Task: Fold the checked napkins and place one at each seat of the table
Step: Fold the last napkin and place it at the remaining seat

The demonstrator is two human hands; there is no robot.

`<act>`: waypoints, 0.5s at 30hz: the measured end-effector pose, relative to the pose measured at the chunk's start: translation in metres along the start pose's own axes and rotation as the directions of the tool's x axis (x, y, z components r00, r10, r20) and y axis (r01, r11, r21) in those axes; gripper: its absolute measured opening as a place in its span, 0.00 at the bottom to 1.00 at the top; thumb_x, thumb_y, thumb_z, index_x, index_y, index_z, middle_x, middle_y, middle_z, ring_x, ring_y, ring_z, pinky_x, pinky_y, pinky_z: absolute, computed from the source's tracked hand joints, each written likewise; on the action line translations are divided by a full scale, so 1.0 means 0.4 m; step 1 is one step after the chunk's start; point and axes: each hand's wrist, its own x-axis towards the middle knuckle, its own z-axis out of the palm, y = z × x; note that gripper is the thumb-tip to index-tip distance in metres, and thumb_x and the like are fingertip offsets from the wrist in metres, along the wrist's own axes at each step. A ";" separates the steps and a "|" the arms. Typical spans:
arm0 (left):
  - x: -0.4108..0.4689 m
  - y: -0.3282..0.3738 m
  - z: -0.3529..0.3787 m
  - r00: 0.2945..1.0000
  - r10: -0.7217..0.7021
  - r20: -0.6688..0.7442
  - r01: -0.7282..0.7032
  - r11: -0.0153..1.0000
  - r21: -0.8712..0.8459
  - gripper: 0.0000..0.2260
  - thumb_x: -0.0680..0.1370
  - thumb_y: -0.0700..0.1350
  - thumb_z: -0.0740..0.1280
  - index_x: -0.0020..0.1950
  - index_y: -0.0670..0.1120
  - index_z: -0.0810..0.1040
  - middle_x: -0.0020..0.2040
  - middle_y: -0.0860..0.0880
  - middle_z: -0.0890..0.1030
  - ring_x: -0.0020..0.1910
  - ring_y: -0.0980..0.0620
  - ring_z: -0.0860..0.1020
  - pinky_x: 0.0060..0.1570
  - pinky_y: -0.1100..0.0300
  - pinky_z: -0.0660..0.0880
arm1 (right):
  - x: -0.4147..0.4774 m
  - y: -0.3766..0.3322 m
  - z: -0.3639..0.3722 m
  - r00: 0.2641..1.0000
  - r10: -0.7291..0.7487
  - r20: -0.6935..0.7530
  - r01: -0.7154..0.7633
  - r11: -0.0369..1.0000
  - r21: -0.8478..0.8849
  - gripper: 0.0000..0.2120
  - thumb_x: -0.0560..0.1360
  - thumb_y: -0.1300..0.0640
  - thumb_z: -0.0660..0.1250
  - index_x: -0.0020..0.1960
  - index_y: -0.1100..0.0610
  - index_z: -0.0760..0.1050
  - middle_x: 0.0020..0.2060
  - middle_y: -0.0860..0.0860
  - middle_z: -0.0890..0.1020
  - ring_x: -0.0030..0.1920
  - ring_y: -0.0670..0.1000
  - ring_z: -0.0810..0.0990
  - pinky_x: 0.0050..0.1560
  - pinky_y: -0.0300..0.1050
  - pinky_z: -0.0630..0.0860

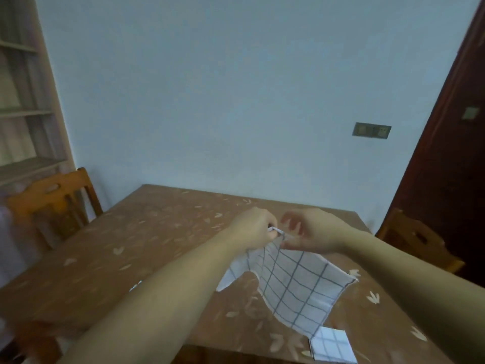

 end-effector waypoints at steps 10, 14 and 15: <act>-0.214 0.236 -0.065 1.000 0.005 0.026 -0.010 0.981 0.192 0.08 0.76 0.49 0.65 0.45 0.47 0.81 0.39 0.49 0.80 0.38 0.47 0.75 0.33 0.57 0.68 | -0.288 -0.016 0.013 0.973 -0.047 -0.227 0.025 0.995 -0.098 0.05 0.77 0.50 0.62 0.46 0.50 0.74 0.41 0.49 0.80 0.42 0.56 0.77 0.37 0.47 0.71; -0.314 0.304 -0.089 1.000 0.006 0.004 -0.007 0.983 0.186 0.06 0.74 0.48 0.69 0.48 0.49 0.80 0.42 0.54 0.80 0.43 0.51 0.77 0.39 0.57 0.73 | -0.395 -0.020 -0.014 0.963 -0.127 -0.237 0.131 0.991 -0.002 0.07 0.79 0.50 0.64 0.42 0.49 0.75 0.33 0.44 0.74 0.37 0.50 0.72 0.35 0.45 0.67; -0.338 0.314 -0.093 1.000 -0.001 -0.004 0.002 0.986 0.164 0.06 0.73 0.48 0.69 0.48 0.49 0.80 0.41 0.55 0.79 0.43 0.51 0.78 0.40 0.56 0.75 | -0.418 -0.026 -0.018 0.958 -0.149 -0.243 0.160 0.987 0.025 0.09 0.79 0.50 0.64 0.40 0.48 0.73 0.31 0.43 0.72 0.36 0.49 0.71 0.35 0.45 0.66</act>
